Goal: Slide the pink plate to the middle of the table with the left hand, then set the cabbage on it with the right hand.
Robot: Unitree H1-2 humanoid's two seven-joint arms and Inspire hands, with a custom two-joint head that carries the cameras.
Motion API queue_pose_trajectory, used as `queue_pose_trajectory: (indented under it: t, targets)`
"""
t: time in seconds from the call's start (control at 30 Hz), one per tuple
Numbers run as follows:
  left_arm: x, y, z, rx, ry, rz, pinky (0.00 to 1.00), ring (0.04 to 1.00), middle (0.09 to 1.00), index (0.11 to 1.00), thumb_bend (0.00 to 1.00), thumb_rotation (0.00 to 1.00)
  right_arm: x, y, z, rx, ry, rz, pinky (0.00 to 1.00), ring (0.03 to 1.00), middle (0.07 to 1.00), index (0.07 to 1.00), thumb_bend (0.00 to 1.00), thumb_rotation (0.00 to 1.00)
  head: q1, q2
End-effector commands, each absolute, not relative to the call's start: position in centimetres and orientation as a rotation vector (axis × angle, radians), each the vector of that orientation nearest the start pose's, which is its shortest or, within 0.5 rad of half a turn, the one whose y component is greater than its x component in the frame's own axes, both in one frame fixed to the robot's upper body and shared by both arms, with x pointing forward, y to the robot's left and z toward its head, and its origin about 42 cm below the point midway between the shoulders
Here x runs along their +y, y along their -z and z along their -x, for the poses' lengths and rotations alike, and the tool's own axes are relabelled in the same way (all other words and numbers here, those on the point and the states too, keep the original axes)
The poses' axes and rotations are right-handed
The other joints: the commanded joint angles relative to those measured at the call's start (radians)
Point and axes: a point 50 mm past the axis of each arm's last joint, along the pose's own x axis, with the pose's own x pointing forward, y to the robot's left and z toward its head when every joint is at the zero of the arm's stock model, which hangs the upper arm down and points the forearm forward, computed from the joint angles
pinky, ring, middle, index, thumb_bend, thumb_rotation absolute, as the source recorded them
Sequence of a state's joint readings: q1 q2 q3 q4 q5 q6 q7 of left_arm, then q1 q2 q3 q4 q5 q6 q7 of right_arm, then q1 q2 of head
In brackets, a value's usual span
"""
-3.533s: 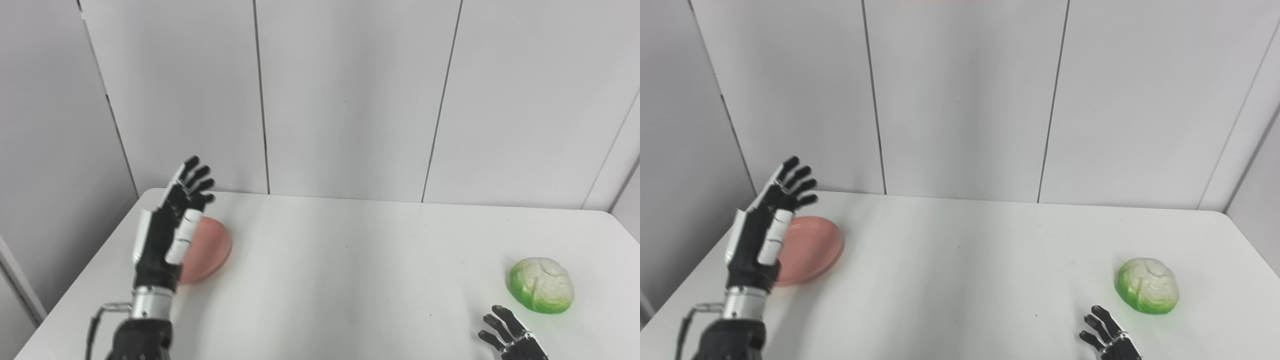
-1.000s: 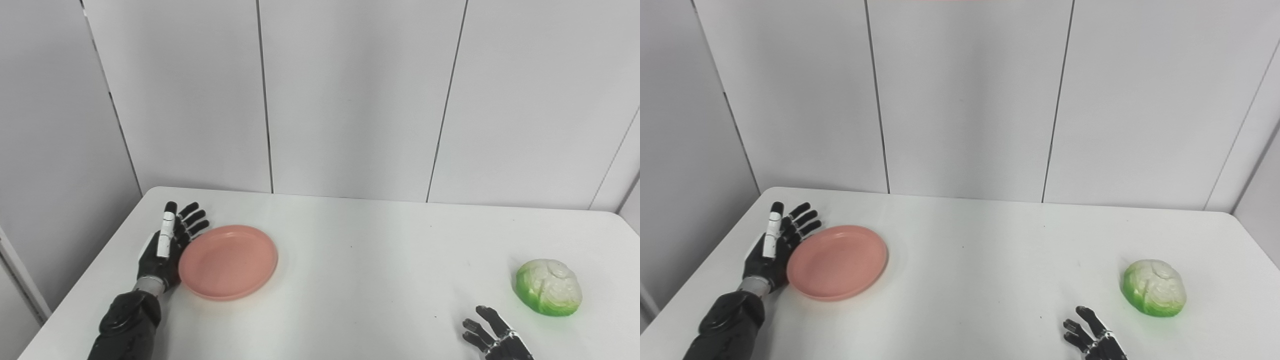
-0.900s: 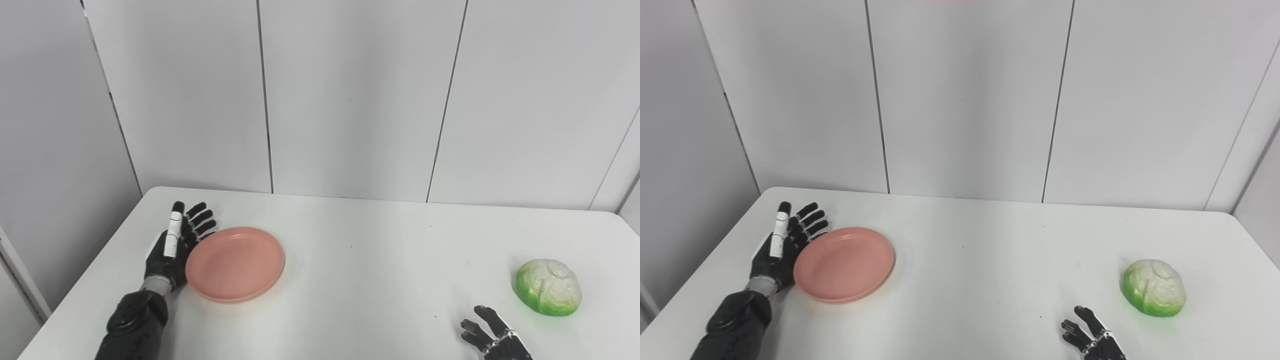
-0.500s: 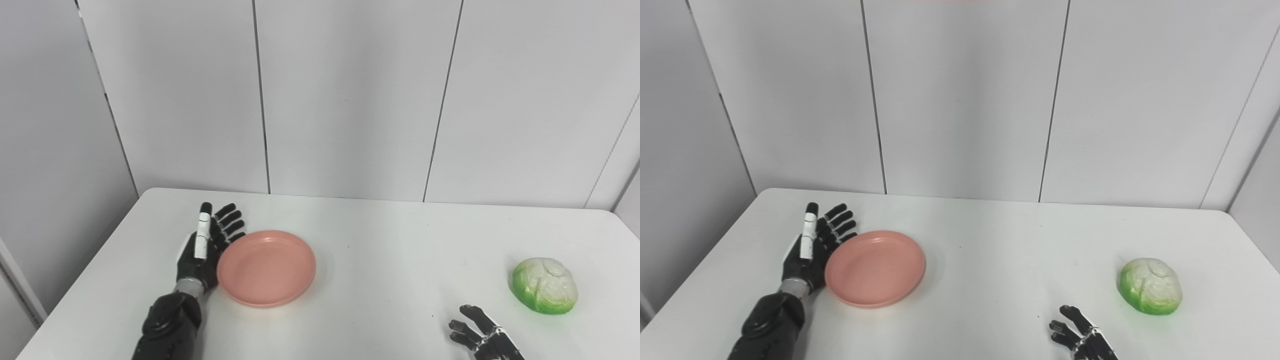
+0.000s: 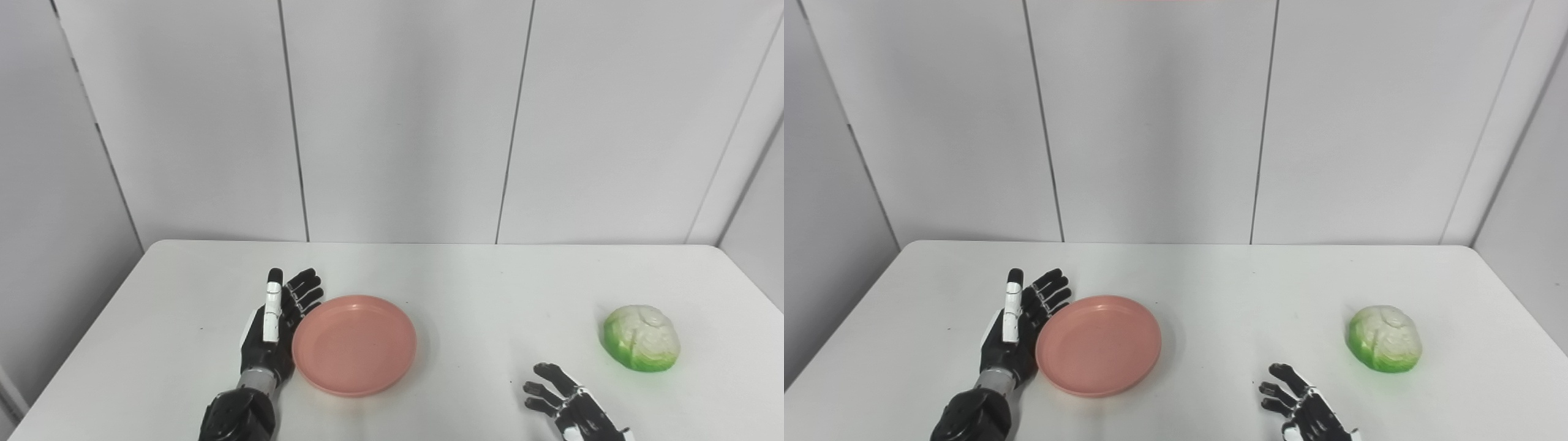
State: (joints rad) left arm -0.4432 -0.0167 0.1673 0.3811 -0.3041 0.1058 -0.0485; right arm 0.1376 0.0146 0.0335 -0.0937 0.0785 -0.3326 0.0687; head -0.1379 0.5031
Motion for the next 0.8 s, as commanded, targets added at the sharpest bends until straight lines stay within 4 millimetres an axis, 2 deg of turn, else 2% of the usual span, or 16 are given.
queue_pose_trajectory:
  t: [0.0,0.07,0.2,0.47,0.6,0.77]
  targets:
    - [18.9,-13.1,-41.7,0.073,0.034,0.373,0.93,0.861,0.839,0.705,0.94,0.93,-19.5,-10.6,-21.3,-0.267,-0.025,-0.098,0.73,0.755,0.833,0.77,0.77,0.79,-0.008,0.002]
    - [18.4,-13.0,-41.5,0.078,0.034,0.381,0.96,0.872,0.85,0.713,0.95,0.93,-19.0,-10.7,-21.4,-0.268,-0.025,-0.094,0.73,0.758,0.838,0.773,0.76,0.8,-0.031,0.008]
    - [17.2,-13.0,-41.1,0.091,0.048,0.403,0.92,0.861,0.853,0.724,0.96,0.94,-17.9,-10.9,-21.5,-0.272,-0.025,-0.084,0.76,0.774,0.852,0.784,0.76,0.82,-0.088,0.022]
    - [16.1,-13.1,-40.5,0.088,-0.009,0.451,0.9,0.88,0.869,0.705,0.97,0.95,-14.8,-11.4,-22.3,-0.288,-0.013,-0.082,0.77,0.792,0.87,0.813,0.67,0.84,-0.23,0.055]
    - [15.5,-12.7,-39.7,0.114,-0.02,0.523,0.96,0.886,0.863,0.712,0.96,0.92,-13.7,-11.4,-23.0,-0.282,-0.007,-0.079,0.8,0.815,0.89,0.833,0.7,0.9,-0.266,0.069]
    - [15.8,-12.3,-39.6,0.126,-0.018,0.516,0.96,0.877,0.864,0.708,0.97,0.91,-12.9,-11.5,-23.6,-0.289,0.002,-0.061,0.8,0.819,0.895,0.839,0.7,0.91,-0.314,0.089]
